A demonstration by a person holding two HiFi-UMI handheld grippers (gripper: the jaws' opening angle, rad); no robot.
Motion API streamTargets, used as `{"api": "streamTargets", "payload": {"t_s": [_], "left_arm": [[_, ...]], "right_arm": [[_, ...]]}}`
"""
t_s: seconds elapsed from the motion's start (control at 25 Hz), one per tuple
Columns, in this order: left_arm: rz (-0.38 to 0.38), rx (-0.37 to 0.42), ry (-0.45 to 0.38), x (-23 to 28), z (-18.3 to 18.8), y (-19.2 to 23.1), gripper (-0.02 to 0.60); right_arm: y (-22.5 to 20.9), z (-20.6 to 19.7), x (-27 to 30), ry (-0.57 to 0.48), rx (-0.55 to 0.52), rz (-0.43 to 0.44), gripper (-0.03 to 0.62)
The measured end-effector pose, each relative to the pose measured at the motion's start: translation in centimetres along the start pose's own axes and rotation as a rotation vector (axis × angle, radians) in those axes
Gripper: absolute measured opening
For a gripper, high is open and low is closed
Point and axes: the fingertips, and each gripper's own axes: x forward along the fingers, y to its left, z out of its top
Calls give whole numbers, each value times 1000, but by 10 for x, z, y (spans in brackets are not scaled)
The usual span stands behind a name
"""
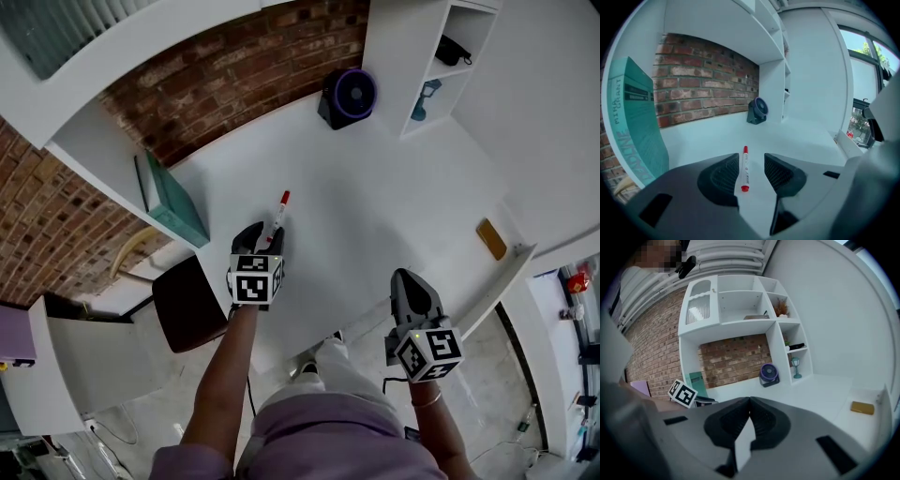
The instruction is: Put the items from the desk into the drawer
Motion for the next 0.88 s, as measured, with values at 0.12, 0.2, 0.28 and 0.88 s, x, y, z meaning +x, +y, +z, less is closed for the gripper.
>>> {"api": "streamTargets", "payload": {"t_s": [0.12,0.2,0.28,0.88], "left_arm": [[7,9,28,16,-4,6,169],[10,17,51,27,-8,9,167],[9,19,72,36,-13,10,167],[14,32,201,73,-38,14,146]], "right_arm": [[-6,1,3,2,0,-3,5],[-10,0,4,7,0,-6,5],[-15,-1,5,13,3,-10,5],[-37,-5,12,36,21,-31,5]]}}
